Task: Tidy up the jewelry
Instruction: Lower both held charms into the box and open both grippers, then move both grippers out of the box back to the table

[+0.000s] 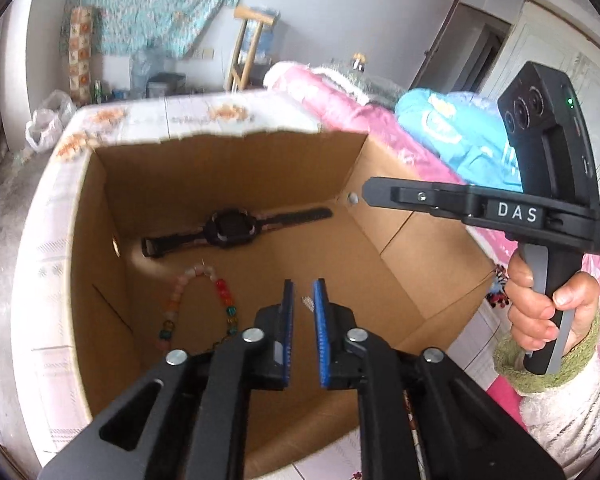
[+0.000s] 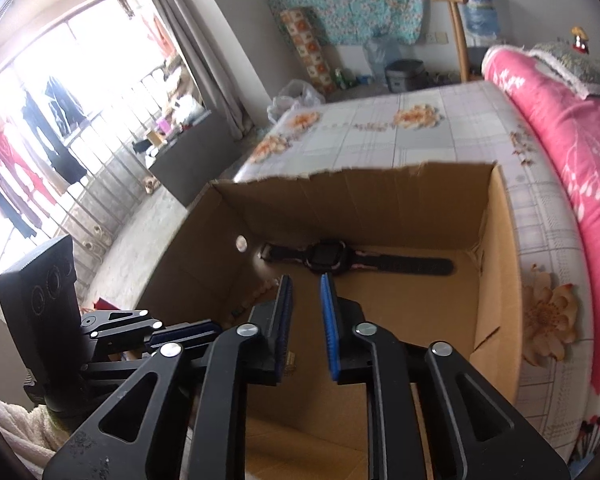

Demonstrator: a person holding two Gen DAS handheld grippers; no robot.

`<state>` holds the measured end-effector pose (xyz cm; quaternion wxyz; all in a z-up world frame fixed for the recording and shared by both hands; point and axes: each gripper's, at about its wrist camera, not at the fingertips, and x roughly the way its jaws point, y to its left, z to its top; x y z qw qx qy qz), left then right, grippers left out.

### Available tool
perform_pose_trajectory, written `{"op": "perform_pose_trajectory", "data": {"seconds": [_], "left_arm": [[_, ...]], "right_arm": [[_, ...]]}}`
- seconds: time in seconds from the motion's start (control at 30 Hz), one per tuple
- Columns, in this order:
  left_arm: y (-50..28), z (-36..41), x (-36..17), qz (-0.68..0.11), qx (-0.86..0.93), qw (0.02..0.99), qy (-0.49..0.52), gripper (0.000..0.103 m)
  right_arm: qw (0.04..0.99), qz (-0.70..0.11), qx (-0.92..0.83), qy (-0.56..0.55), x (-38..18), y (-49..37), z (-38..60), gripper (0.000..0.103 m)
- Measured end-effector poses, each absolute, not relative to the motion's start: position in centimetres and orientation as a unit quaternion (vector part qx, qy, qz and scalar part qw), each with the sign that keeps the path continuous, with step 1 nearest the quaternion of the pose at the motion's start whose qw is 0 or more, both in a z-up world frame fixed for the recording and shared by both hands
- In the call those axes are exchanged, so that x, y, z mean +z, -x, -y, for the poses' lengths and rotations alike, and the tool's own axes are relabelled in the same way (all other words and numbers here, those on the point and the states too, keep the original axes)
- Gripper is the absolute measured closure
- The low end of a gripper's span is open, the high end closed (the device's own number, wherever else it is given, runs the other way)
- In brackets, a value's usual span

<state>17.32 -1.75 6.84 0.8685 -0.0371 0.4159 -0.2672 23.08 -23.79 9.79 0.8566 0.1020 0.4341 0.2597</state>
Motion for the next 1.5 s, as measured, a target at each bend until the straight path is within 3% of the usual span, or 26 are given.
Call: {"op": "perform_pose_trajectory", "data": {"seconds": [0.07,0.2,0.33,0.5,0.73,0.87,1.13,1.3,1.5], "left_arm": [[-16.1,1.4,7.8,-0.394,-0.27,0.878,0.034,0.08],[-13.0,0.3,9.5,-0.347,-0.286,0.893,0.031,0.048],[-9.8,-0.9,10.4,-0.32,-0.306,0.896,0.029,0.03],[-5.8,-1.9,9.6,-0.328,-0.341,0.881,0.033,0.017],[-5.1,0.4,2.6,-0.431,-0.271,0.861,-0.001,0.014],[-6.1,2.0,-0.7,-0.472,-0.231,0.85,-0.033,0.014],[-6.5,3.7,-2.7,-0.464,-0.197,0.859,-0.095,0.006],[-5.9,3.8,-3.1,-0.45,-0.19,0.867,-0.1,0.005],[-5.7,4.0,-3.1,-0.453,-0.192,0.865,-0.103,0.005]], "right_arm": [[0.863,-0.419,0.262,-0.111,10.7,-22.3,24.3,0.074],[0.88,-0.373,0.27,-0.121,12.9,-19.1,25.5,0.072],[0.891,-0.341,0.274,-0.12,13.7,-15.2,26.2,0.072],[0.893,-0.334,0.269,-0.14,12.8,-9.9,27.6,0.072],[0.859,-0.423,0.244,-0.153,7.1,-6.8,27.3,0.072],[0.848,-0.47,0.223,-0.103,4.3,-6.6,25.1,0.072],[0.843,-0.489,0.22,0.049,2.3,-8.0,19.8,0.072],[0.834,-0.498,0.215,0.098,1.2,-8.8,17.9,0.077],[0.828,-0.516,0.195,0.101,0.0,-10.2,17.1,0.095]]}}
